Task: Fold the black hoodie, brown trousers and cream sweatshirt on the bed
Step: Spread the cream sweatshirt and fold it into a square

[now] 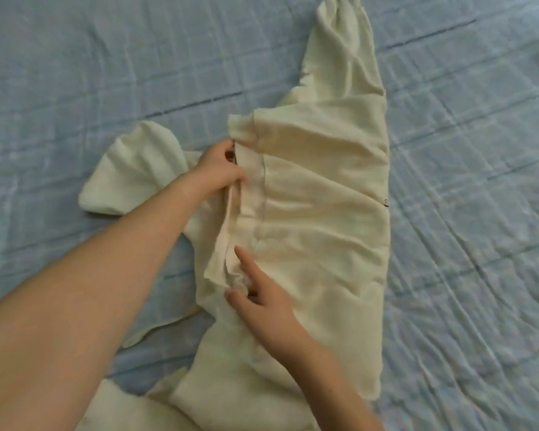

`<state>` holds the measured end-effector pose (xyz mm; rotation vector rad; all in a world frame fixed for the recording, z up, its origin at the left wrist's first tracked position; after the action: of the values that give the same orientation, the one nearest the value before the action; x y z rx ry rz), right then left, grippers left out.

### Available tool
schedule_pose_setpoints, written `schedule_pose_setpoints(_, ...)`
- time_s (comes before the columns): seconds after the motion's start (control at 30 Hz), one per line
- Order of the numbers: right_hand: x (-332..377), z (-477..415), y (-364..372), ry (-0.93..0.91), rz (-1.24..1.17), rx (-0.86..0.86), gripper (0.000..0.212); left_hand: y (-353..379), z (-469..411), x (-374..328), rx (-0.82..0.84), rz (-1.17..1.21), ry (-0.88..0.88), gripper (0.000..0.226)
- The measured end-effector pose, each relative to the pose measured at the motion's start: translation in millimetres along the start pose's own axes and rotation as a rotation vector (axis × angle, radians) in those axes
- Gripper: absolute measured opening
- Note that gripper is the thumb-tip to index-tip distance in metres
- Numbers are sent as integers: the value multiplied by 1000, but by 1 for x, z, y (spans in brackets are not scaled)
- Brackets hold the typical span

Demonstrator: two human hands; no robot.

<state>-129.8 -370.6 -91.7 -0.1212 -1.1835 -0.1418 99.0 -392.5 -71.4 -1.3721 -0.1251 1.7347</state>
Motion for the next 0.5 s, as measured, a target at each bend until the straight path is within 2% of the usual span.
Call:
schedule_pose_setpoints(0.07,5,2,-6,-102,67,-76,53,-9,7,14,-172,-398,0,75)
schedule_pose_setpoints(0.13,16,15,-38,-288,227,-300,46,4,29,-12,-318,-645,288,79)
schedule_pose_setpoints(0.2,19,28,-75,-356,589,-527,49,49,58,-33,-247,-755,624,68)
schedule_pose_setpoints(0.23,13,29,-90,-287,750,-577,53,71,66,-29,-148,-812,690,64)
schedule_pose_setpoints(0.3,-15,22,-107,-60,988,-528,59,93,66,3,-4,-943,635,62)
schedule_pose_setpoints(0.37,-47,15,-106,75,1118,-403,60,89,55,41,19,-1018,566,62)
schedule_pose_setpoints(0.5,-66,12,-105,94,1112,-384,60,83,47,62,57,-1037,522,62)
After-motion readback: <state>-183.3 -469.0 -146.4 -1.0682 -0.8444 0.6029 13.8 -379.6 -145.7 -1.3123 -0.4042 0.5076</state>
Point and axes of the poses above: each hand's wrist, its own z-axis away from the middle knuckle, its own y-axis out of the palm, x = y × z, the point moved 9 cm from there along -z, towards the middle knuckle, and after that the axes turned 3 degrees about -z, right-handed, at the moved point
